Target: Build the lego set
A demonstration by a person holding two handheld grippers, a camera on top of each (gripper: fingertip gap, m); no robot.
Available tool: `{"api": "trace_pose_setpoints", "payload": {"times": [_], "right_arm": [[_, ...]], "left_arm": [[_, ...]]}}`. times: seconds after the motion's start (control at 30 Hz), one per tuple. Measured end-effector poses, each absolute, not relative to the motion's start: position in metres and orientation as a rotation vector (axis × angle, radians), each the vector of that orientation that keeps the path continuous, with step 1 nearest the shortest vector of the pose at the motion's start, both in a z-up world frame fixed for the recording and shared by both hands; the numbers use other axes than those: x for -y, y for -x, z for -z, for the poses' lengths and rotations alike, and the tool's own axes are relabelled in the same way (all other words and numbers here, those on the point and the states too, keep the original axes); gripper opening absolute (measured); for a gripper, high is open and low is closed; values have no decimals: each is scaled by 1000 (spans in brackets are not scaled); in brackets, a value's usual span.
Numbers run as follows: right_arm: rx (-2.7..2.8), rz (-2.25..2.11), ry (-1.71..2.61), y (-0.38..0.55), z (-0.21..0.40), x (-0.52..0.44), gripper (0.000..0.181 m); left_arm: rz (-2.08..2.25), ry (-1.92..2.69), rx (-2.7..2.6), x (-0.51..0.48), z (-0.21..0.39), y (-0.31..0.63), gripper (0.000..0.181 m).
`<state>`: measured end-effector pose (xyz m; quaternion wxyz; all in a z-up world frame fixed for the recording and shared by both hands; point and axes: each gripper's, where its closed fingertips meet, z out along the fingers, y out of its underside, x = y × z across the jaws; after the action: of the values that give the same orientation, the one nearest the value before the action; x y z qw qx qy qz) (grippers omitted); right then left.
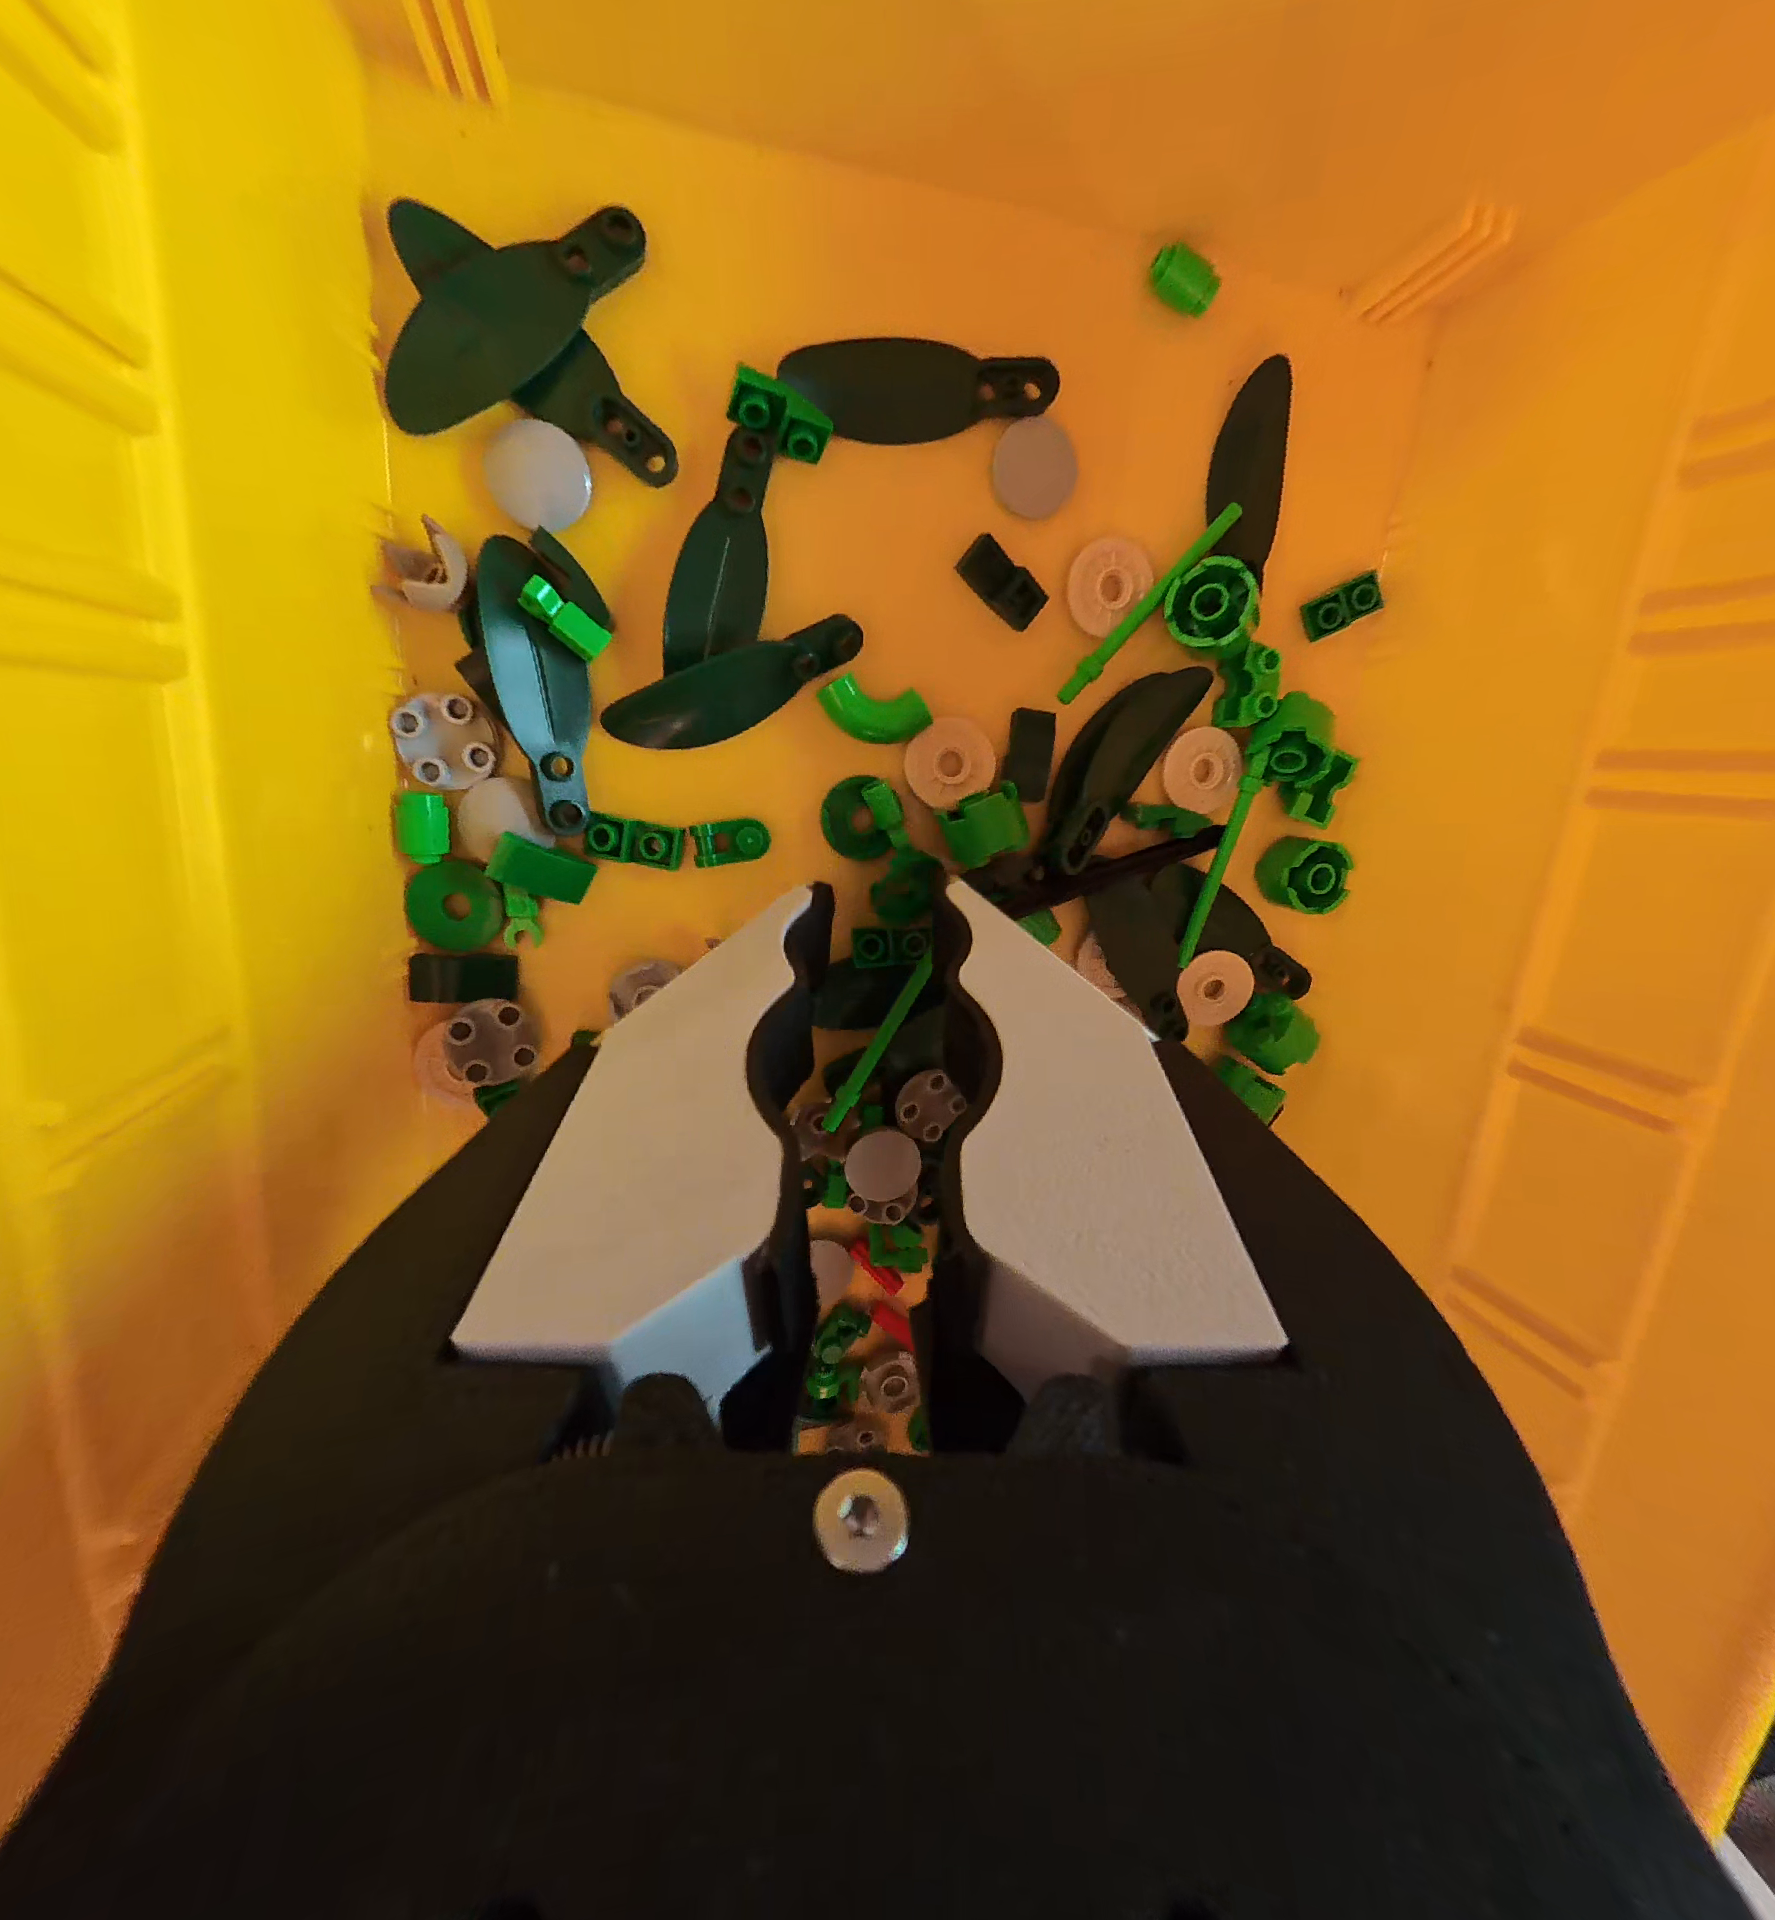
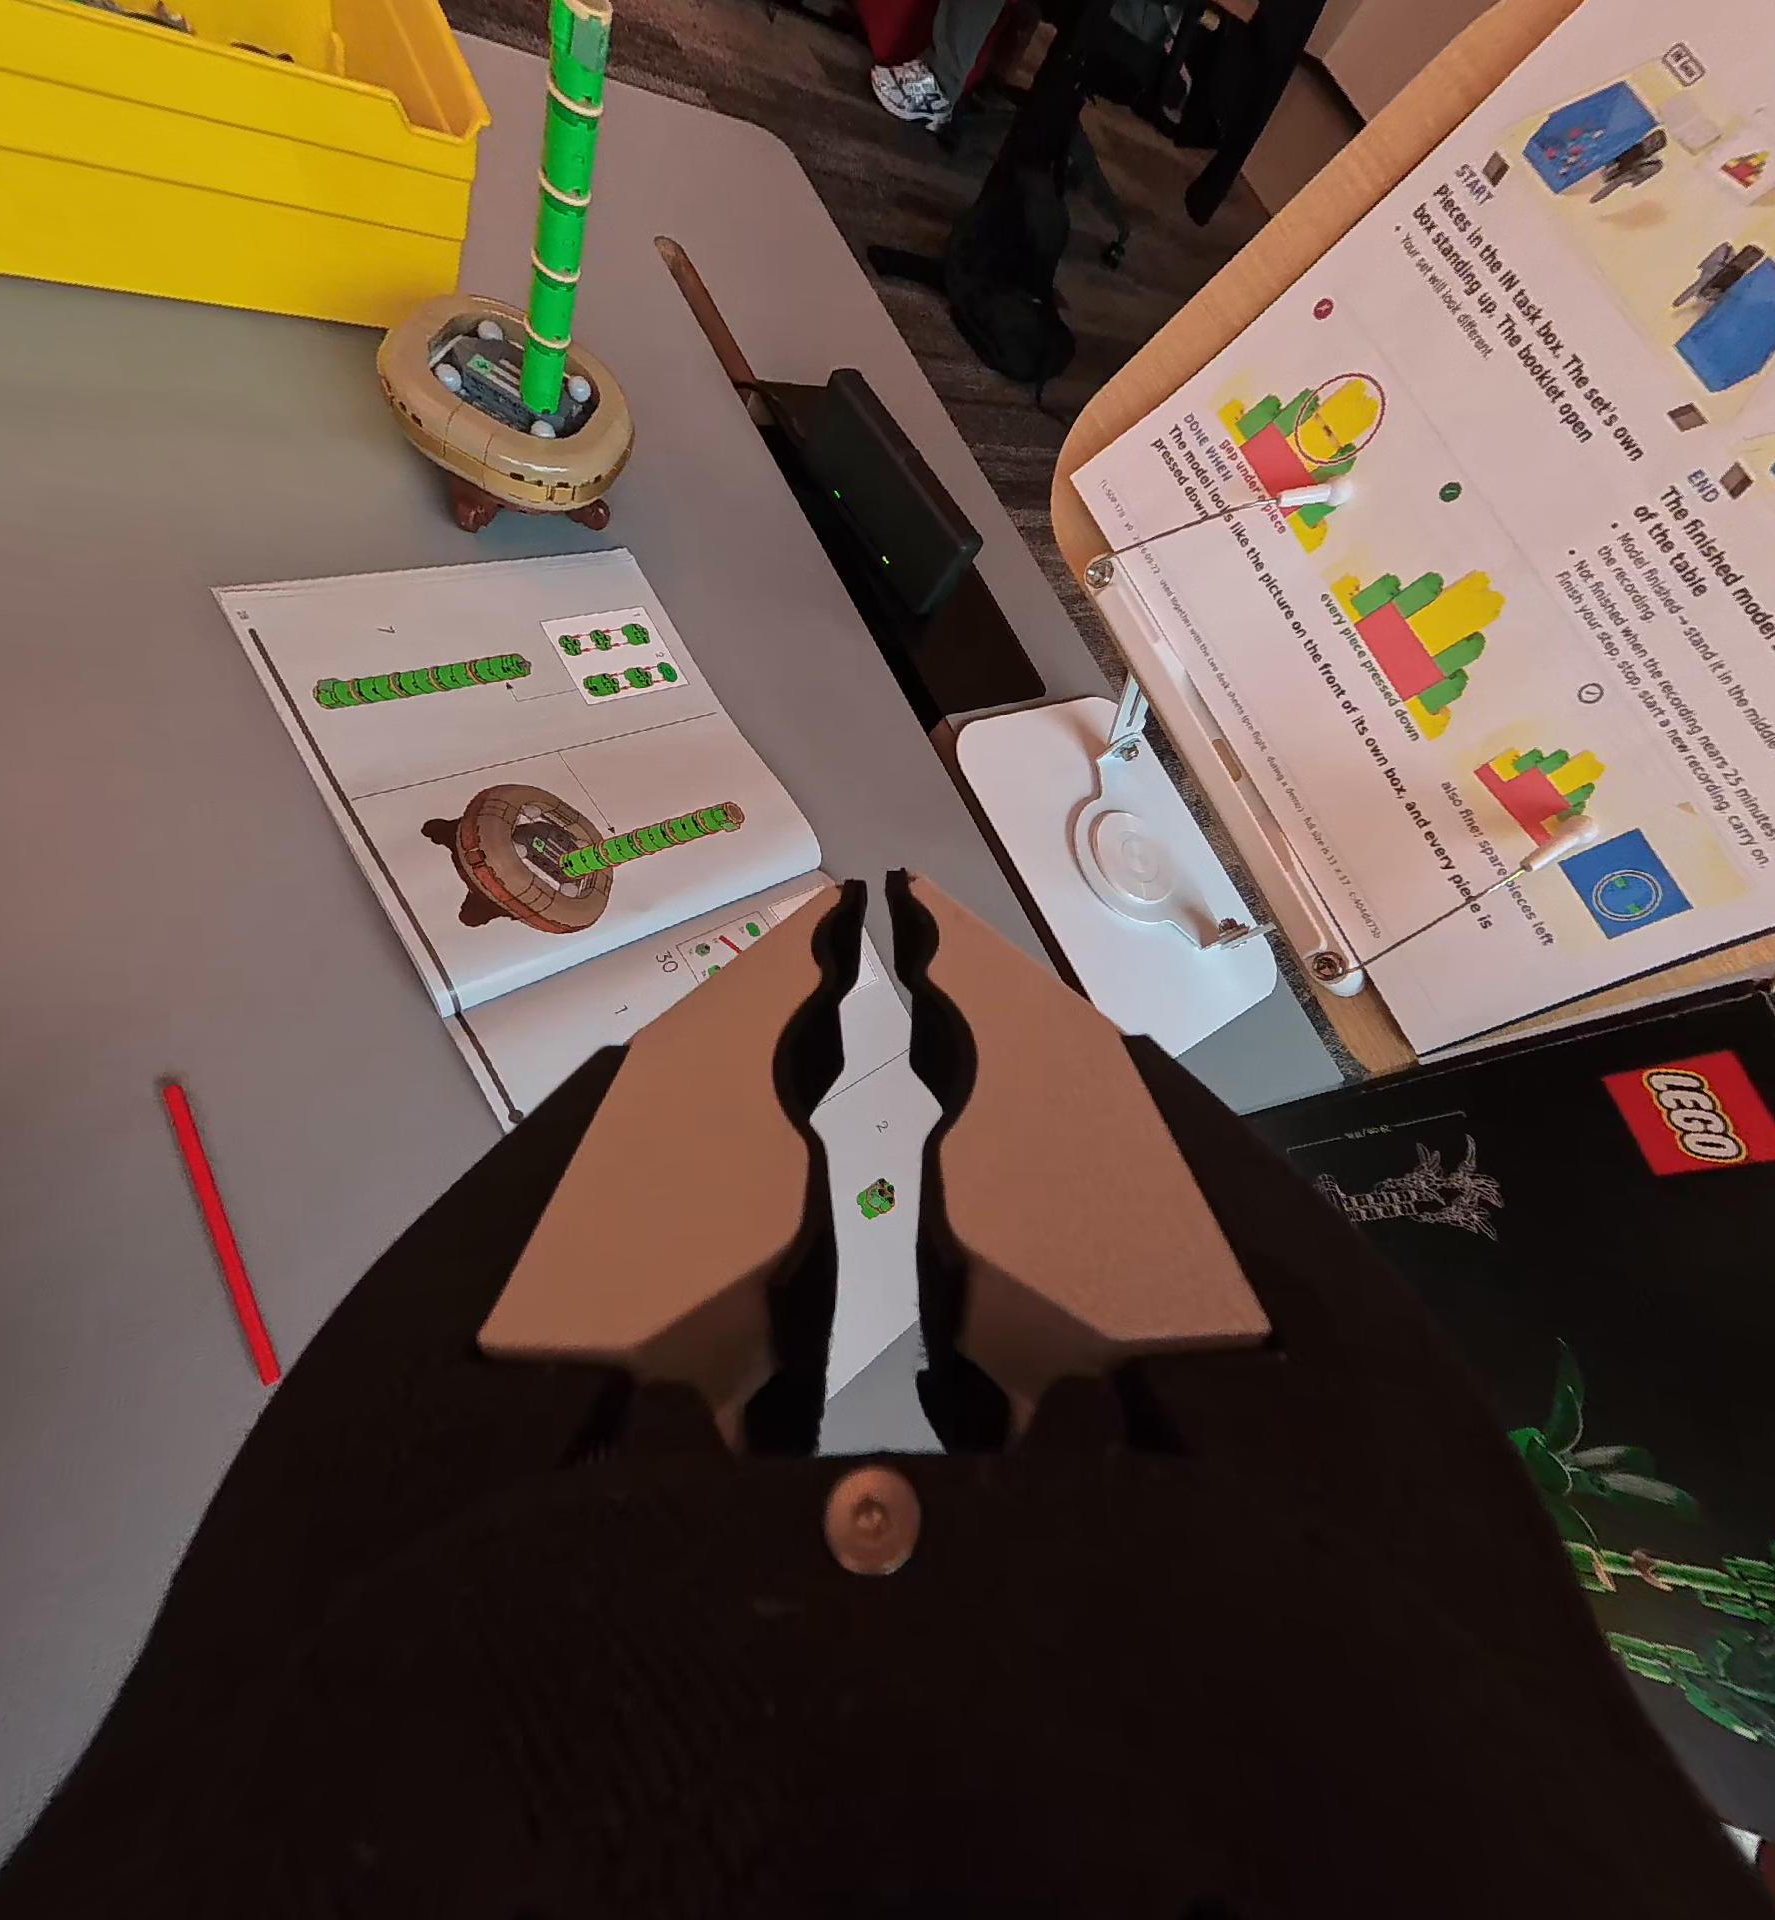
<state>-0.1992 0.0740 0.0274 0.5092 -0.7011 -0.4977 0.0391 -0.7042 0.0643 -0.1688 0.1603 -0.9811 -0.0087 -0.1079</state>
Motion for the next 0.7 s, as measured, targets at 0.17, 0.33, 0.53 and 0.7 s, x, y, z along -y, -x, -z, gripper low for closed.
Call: {"api": "trace_pose_setpoints", "payload": {"times": [0.17, 0.33, 0.53, 0.7], "right_arm": [[1197, -78, 1687, 197, -29, -74, 5], [1176, -45, 1670, 186, -38, -73, 5], [1130, -68, 1663, 175, -46, -75, 5], [1131, -66, 1659, 174, -47, -75, 5]], "left_arm": [[332, 2788, 24, -67, 170, 703, 14], [338, 2791, 22, -67, 170, 703, 8], [337, 2799, -4, -66, 171, 699, 4], [341, 2795, -4, -67, 171, 699, 3]]}}
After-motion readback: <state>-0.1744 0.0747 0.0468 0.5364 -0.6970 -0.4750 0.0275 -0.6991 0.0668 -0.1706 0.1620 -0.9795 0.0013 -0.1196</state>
